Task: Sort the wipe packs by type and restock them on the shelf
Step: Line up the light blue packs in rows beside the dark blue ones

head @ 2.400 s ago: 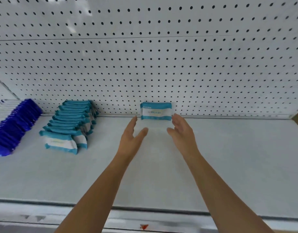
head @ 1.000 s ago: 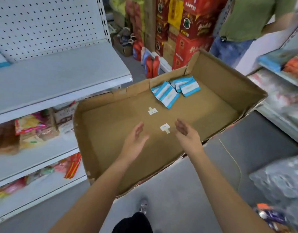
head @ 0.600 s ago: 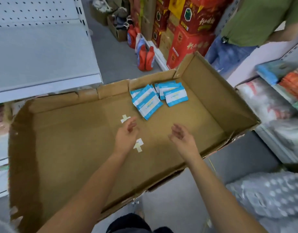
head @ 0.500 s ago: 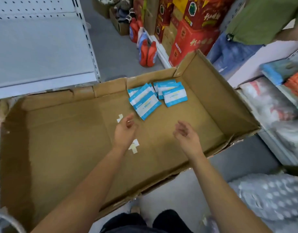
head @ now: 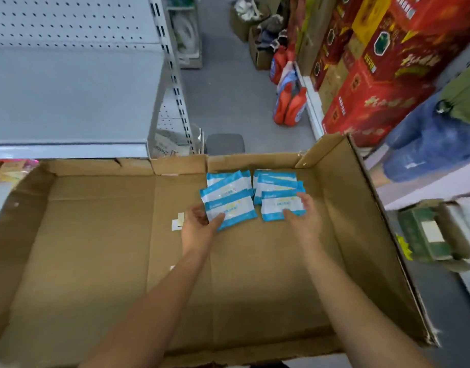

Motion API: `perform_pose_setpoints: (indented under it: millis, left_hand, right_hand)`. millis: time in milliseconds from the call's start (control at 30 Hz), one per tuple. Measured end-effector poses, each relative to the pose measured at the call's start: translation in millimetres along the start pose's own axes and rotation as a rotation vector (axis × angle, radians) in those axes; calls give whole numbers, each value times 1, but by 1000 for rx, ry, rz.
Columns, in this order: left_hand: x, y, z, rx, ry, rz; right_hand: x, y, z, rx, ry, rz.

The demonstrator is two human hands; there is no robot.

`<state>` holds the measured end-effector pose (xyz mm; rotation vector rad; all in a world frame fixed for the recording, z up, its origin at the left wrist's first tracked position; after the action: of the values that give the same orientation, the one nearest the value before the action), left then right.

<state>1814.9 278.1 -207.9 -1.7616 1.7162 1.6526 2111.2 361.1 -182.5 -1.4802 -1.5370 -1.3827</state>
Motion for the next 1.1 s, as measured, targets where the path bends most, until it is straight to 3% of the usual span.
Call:
perform_pose_setpoints:
  millis: [200,367,567,733,1100]
  left_hand:
    - [2,-5,3,-109,48,309]
    - [13,11,7,-122,81,191]
    - [14,44,-10,-84,35,-91]
    - [26,111,-29,-160,-5,-203]
    - [109,329,-81,-306,-97,-360]
  right_hand:
    - [-11,19,30,37,-152,-71]
    - [-22,21,27,72,-190,29]
    - [9,-7,9,306,-144,188]
    - [53,-52,-22,468,17,132]
    - [111,-217,-190,634,109,196]
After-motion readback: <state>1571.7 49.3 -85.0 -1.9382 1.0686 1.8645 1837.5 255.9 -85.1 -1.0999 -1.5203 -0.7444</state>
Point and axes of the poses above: each hand's wrist, its own z-axis towards the middle knuckle, its own y-axis out of the back of the hand, x = y × z, the point moved 9 cm from there along z, towards the middle knuckle, and after that the axes turned 14 degrees about z, right-handed, at the moved point
